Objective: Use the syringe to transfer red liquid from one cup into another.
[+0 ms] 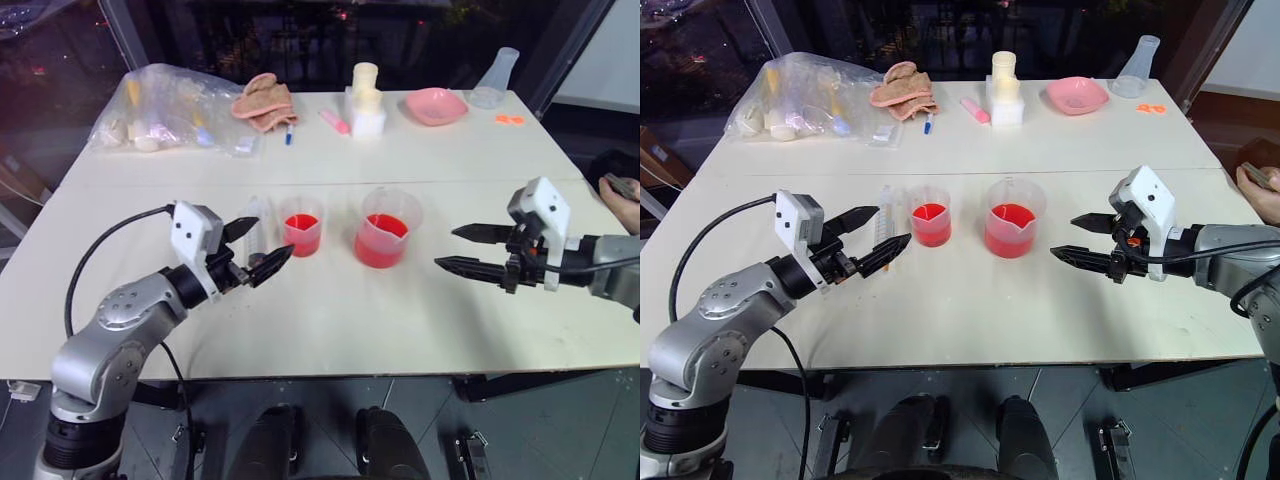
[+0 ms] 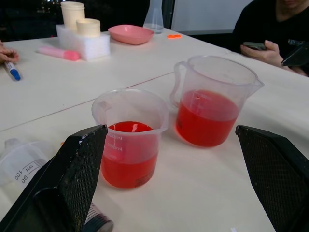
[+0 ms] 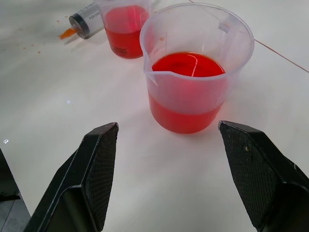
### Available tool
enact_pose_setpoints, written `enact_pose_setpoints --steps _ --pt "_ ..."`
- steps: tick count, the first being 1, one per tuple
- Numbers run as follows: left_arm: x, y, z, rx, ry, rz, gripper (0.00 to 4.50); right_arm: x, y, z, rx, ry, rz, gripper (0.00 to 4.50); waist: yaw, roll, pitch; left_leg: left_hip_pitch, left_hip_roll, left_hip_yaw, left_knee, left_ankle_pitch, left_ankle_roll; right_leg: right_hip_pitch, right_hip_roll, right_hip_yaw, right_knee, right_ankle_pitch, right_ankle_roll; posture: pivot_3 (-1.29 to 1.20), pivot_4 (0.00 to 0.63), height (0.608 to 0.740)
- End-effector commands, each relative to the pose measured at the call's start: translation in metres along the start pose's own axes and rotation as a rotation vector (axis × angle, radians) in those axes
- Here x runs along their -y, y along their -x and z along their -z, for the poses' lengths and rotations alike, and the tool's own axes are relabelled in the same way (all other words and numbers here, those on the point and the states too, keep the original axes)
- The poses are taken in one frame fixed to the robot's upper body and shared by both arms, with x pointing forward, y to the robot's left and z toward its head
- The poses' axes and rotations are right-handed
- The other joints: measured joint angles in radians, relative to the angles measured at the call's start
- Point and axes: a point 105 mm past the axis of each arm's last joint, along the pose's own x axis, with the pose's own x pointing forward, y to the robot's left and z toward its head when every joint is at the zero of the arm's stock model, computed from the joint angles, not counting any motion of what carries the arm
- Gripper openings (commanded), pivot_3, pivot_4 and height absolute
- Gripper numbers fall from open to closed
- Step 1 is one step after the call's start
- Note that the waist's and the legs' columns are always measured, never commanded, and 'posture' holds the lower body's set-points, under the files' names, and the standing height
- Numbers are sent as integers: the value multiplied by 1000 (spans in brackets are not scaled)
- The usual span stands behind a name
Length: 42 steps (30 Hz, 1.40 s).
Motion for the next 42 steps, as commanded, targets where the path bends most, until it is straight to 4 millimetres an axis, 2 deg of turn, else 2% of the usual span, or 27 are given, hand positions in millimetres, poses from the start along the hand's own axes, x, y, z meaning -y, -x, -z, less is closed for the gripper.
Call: enact_pose_setpoints --steps 1,7,14,21,24,28,36,41,42 --pt "1 1 -15 52 -23 9 4493 -3 2 -12 31 41 -3 3445 0 0 0 0 0 0 0 0 0 0 0 0 0 0 0 0 150 740" --pt "-2 2 -22 49 -45 28 4493 -2 -1 -12 36 43 -10 3445 -1 0 0 0 0 0 0 0 0 0 0 0 0 0 0 0 150 740" --pt "-5 18 -20 -20 -41 102 4493 3 0 -13 35 55 -13 3445 -1 0 0 0 0 1 0 0 0 -1 0 1 0 0 0 0 150 740" --pt "-14 26 -19 -92 -54 120 4493 3 -5 -16 39 70 -19 3445 -1 0 0 0 0 1 -2 0 0 -1 0 1 -1 0 0 0 150 740" --pt "-30 26 -31 -75 -45 49 4493 0 -10 -17 47 74 -34 3445 -1 0 0 0 0 1 -3 0 0 -2 0 1 -1 0 0 0 150 740" --pt "-34 27 -32 -114 -55 29 4493 0 -11 -18 55 72 -37 3445 -2 0 0 0 0 2 -4 0 0 -3 0 1 -1 0 0 0 150 740" --pt "-37 19 -45 -85 -42 0 4493 1 -11 -22 67 68 -34 3445 -1 0 0 0 0 3 -8 0 0 -5 0 2 -1 0 0 0 150 740" --pt "-54 2 -71 -55 -2 -109 4493 3 -10 -27 73 79 -38 3445 2 -1 1 0 0 2 -7 0 -1 -5 0 2 -1 2 4 0 150 740" --pt "-63 -2 -81 -25 45 -158 4493 4 -11 -29 75 84 -40 3445 1 -1 1 0 0 2 -7 0 0 -4 0 2 -1 2 4 0 150 740"
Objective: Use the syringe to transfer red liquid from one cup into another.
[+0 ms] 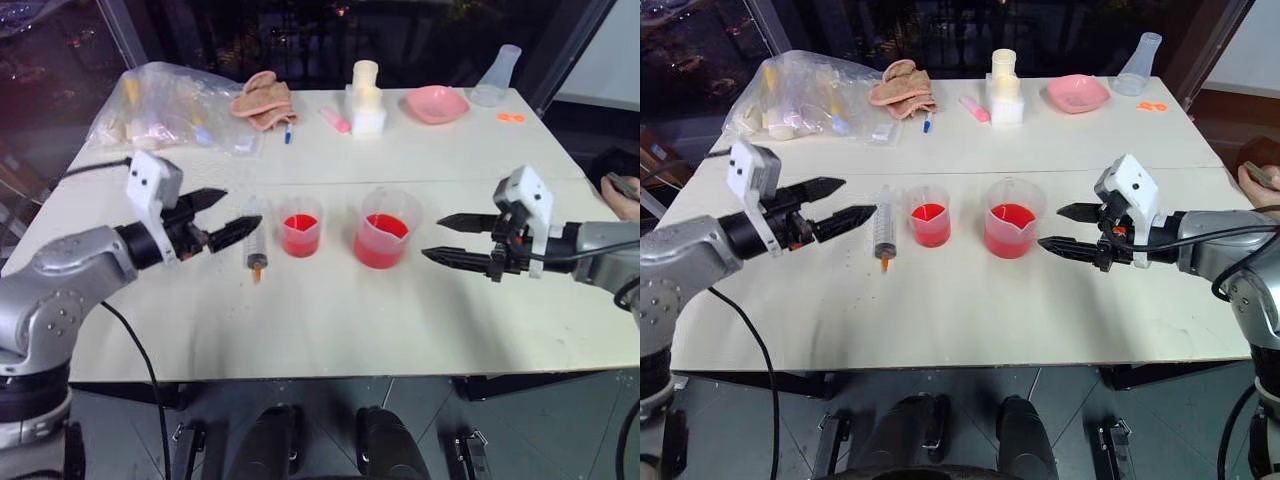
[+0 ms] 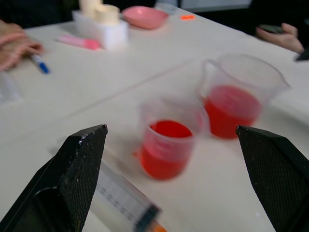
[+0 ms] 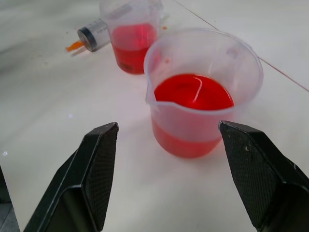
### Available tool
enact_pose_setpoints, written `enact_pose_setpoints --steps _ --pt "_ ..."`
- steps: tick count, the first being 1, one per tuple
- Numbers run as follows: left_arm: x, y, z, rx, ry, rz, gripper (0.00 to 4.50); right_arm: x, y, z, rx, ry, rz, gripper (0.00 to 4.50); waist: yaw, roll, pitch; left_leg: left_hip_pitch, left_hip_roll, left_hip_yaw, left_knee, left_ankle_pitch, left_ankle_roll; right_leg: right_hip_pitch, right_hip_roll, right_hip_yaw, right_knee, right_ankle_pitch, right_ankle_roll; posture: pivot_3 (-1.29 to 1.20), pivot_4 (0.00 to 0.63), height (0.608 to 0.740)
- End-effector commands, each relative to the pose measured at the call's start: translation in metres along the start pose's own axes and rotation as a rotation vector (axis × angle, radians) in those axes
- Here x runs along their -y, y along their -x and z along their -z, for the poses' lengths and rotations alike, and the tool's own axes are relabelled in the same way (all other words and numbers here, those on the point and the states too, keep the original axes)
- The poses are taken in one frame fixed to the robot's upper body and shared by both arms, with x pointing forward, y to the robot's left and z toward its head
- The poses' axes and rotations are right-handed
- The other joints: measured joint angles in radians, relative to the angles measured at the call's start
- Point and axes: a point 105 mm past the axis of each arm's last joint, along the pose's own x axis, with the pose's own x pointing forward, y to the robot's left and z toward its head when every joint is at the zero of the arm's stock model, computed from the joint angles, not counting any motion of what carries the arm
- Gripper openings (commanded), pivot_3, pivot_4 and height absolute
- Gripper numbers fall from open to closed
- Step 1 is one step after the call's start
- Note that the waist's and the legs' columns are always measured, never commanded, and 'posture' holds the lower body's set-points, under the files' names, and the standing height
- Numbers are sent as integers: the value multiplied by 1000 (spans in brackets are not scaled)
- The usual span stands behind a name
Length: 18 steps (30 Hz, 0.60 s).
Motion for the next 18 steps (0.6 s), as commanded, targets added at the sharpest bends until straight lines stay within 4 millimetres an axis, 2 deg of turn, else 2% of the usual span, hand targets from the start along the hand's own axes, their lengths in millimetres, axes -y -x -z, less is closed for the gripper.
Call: enact_pose_setpoints --steps 1,4,7,9,11,14,18 --pt "-25 -9 -36 47 60 -142 4493 4 2 -13 29 44 4 3445 -1 0 0 0 0 0 0 0 0 0 0 0 0 0 0 0 150 740" --pt "-40 -26 -77 54 50 -274 4493 5 -1 -15 28 58 -9 3445 -2 -6 3 0 0 -1 0 1 -2 -1 2 -1 1 1 1 0 150 740" --pt "-54 -41 -96 -17 40 -439 4493 4 -5 -17 32 65 -27 3445 -2 -6 3 0 -1 0 -1 1 -2 -1 3 -1 1 1 3 0 150 740" --pt "-71 -53 -91 -160 126 -613 4493 4 -6 -18 35 67 -33 3445 -2 -6 3 0 -1 1 -1 1 -2 -1 3 -1 1 2 3 0 150 740" --pt "-75 -58 -87 -225 173 -689 4493 4 -7 -18 35 67 -35 3445 -2 -6 3 1 -2 1 -1 1 -2 -1 3 -2 2 2 4 0 150 740" --pt "-76 -59 -51 -516 291 -765 4493 2 -6 -17 31 65 -43 3445 -6 -7 4 1 -2 1 -2 2 -2 -2 4 -1 3 2 4 0 150 740" --pt "-76 -54 -25 -775 355 -860 4493 -1 -6 -16 24 62 -47 3445 -5 -9 5 0 -1 2 -2 3 -4 -4 4 -2 4 2 4 0 150 740"
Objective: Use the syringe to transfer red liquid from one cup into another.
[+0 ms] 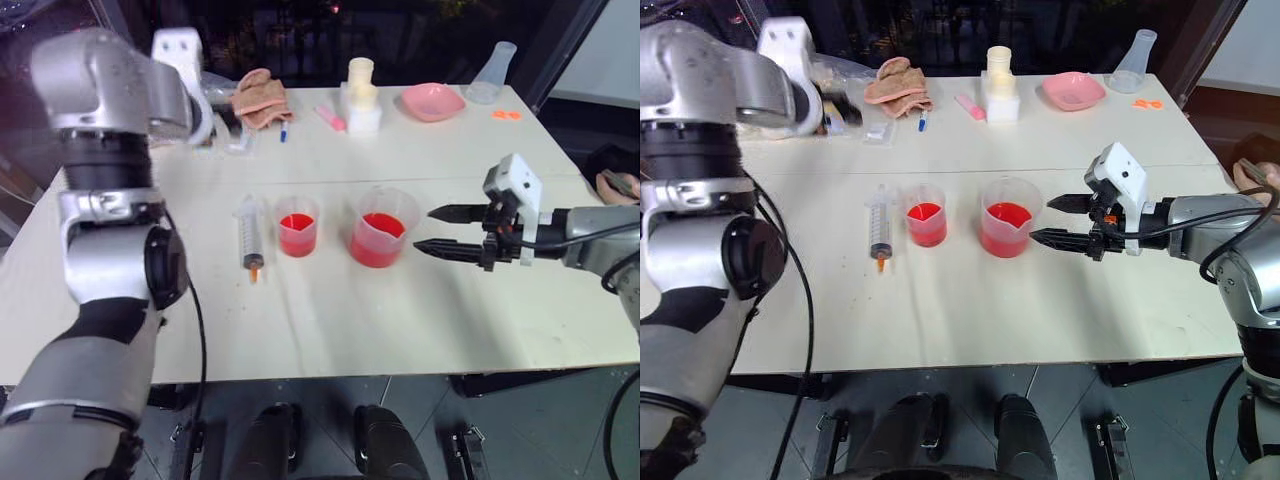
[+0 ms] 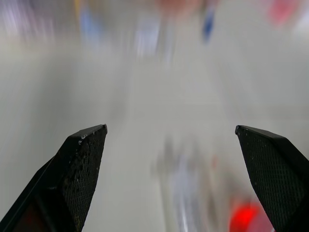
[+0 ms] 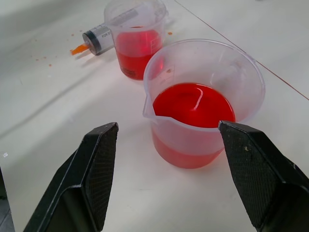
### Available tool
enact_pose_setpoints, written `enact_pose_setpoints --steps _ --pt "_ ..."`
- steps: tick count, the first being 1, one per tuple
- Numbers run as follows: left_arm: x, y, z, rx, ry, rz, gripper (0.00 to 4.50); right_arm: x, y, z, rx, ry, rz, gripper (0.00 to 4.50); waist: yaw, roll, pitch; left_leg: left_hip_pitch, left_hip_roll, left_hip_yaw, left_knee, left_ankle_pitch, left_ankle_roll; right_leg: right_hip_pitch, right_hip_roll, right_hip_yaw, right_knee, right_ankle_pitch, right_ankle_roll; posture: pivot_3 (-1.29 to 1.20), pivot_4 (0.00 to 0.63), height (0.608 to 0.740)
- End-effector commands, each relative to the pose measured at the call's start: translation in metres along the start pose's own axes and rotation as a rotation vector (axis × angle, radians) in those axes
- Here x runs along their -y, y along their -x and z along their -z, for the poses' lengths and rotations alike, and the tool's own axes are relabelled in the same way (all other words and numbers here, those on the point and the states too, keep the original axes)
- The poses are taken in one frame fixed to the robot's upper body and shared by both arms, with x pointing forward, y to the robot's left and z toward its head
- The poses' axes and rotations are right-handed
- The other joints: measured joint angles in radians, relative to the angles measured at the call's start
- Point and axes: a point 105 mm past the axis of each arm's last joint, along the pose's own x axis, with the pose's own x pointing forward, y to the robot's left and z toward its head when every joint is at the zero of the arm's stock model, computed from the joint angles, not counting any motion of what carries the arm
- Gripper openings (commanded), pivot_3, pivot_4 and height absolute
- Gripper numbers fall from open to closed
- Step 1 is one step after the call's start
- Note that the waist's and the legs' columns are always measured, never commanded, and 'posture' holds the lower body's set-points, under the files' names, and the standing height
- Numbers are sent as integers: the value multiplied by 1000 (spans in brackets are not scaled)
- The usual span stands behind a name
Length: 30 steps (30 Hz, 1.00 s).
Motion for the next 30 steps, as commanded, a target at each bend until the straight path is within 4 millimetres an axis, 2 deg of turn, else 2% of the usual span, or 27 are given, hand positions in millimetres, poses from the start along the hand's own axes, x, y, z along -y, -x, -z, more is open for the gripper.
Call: enact_pose_setpoints --steps 1,11,13,15,20,30 --pt "-10 5 3 -114 5 -102 4493 -4 4 -10 22 36 1 3445 1 -1 0 0 0 0 0 0 -1 0 0 0 0 0 0 0 150 740" --pt "-5 5 7 -156 28 -107 4493 -5 4 -8 14 34 2 3445 2 -1 1 0 0 0 0 2 -5 0 -3 0 0 1 1 0 150 740" --pt "17 -5 21 -218 -5 -34 4493 -7 4 -7 13 33 5 3445 4 -1 0 0 0 0 0 2 -5 0 -3 0 0 1 1 0 150 740" --pt "24 -12 30 -247 -20 -27 4493 -8 5 -7 14 32 8 3445 7 -1 1 0 0 0 0 2 -5 0 -4 0 0 1 1 0 150 740" --pt "27 -35 47 -283 4 -25 4493 -9 5 -7 18 27 17 3445 -2 -1 1 0 0 2 0 2 -5 -1 -4 0 0 1 2 0 150 740" --pt "33 -59 63 -293 44 -25 4493 -11 8 -6 19 16 35 3445 4 -1 1 -1 -1 3 0 3 -6 -2 -6 -1 2 1 2 0 150 740"
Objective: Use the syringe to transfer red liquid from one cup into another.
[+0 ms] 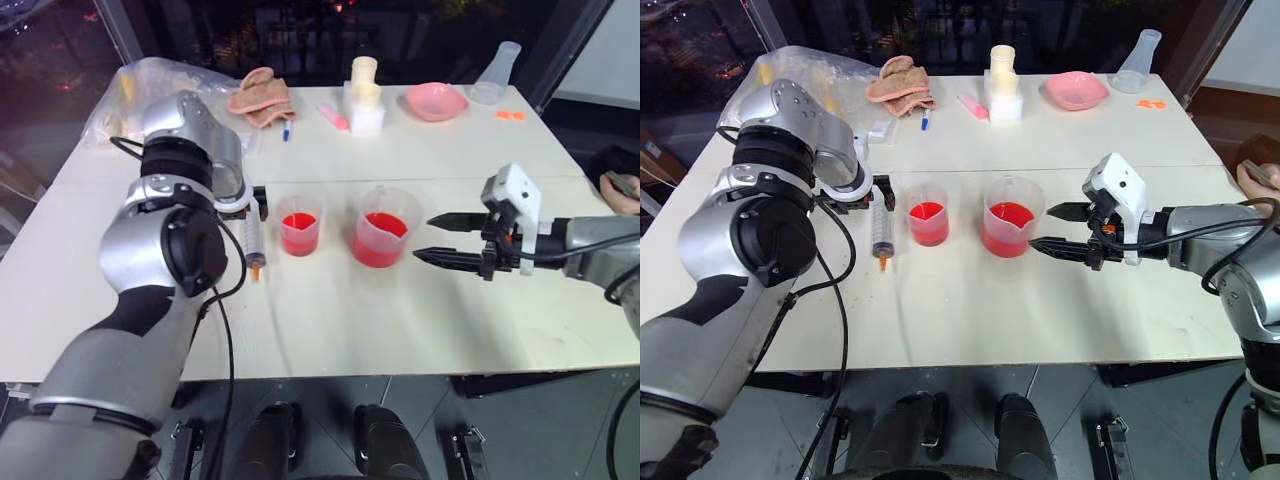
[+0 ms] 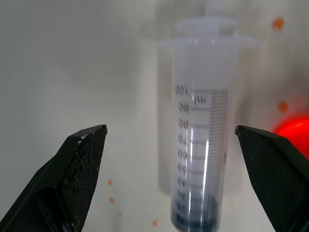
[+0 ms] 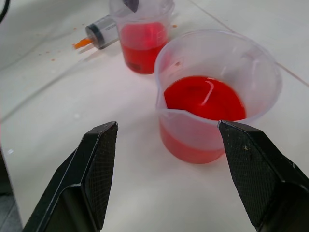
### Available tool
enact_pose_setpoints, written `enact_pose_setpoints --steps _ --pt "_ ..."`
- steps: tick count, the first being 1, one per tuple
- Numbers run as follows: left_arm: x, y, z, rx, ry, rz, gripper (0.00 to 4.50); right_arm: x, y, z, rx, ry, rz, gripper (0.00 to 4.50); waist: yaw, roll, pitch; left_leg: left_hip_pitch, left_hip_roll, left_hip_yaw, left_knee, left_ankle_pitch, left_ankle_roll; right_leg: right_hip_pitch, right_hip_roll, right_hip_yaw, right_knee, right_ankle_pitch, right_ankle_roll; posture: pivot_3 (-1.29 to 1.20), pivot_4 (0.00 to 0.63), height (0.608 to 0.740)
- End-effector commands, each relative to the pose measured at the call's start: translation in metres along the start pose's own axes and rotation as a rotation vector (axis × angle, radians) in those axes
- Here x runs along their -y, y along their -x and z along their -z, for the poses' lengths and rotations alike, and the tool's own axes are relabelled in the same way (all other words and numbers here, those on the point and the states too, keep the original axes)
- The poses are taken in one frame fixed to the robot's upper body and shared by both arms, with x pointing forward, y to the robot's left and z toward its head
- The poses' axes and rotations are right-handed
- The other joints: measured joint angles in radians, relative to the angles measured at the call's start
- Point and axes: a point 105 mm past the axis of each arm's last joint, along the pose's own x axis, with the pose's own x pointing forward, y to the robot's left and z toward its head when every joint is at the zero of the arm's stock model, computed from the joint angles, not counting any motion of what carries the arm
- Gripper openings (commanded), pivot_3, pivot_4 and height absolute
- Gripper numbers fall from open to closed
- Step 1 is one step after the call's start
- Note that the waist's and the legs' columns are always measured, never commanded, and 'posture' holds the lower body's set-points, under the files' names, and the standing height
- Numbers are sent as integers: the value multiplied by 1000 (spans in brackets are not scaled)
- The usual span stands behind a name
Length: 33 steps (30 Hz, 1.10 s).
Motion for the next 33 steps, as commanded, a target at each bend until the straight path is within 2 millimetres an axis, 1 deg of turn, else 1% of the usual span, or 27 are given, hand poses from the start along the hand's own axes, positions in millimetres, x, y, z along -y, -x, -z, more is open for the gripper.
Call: enact_pose_setpoints --steps 1,7,12,14,16,17,19,24,25,26,30,33 --pt "5 -2 -2 19 18 22 4493 -2 6 -10 33 27 14 3445 0 0 0 0 0 0 0 0 0 0 0 0 0 0 0 0 150 740" --pt "13 -15 3 14 27 32 4493 -3 9 -10 30 26 26 3445 -1 0 0 0 0 0 0 0 0 0 0 0 0 0 0 0 150 740" --pt "5 -30 8 15 60 5 4493 -3 10 -9 30 22 31 3445 -3 0 0 0 0 0 0 0 0 0 0 0 1 0 0 0 150 740" --pt "4 -32 8 22 71 1 4493 -4 10 -9 30 20 32 3445 -1 0 0 0 0 0 1 0 0 0 0 0 2 0 0 0 150 740" --pt "1 -39 12 14 74 -10 3932 -4 10 -9 29 20 33 3445 -2 0 -1 1 0 0 1 0 0 0 0 0 2 0 0 0 150 740" --pt "1 -41 13 11 74 -11 3786 -4 11 -9 29 19 33 3445 -2 0 -1 1 0 0 2 0 1 1 0 0 2 0 0 0 150 740" --pt "-1 -43 15 9 76 -15 3238 -5 11 -9 28 16 35 3445 -2 0 -2 2 0 0 2 -2 3 1 0 0 2 0 0 0 150 740" --pt "-8 -43 11 23 84 -24 1980 -4 11 -9 28 13 38 3445 -3 1 -2 3 0 0 3 -2 4 2 0 0 4 0 0 0 150 740" --pt "-9 -40 7 41 95 -15 1754 -4 11 -9 28 14 39 3445 -4 1 -2 3 0 0 3 -2 4 2 0 0 4 0 0 0 150 740" --pt "-9 -37 3 59 112 1 1610 -4 11 -9 29 14 39 3445 -4 1 -2 3 0 0 4 -2 4 2 0 0 5 0 0 0 150 740" --pt "-11 -25 -9 101 106 40 1606 -3 10 -9 29 15 40 3445 -4 0 -2 2 0 1 5 -2 4 0 0 0 9 0 0 0 150 740" --pt "-18 -11 -20 139 121 51 1606 -3 10 -9 32 17 40 3445 -4 0 -2 1 0 1 7 -2 4 -2 0 0 12 0 0 0 150 740"
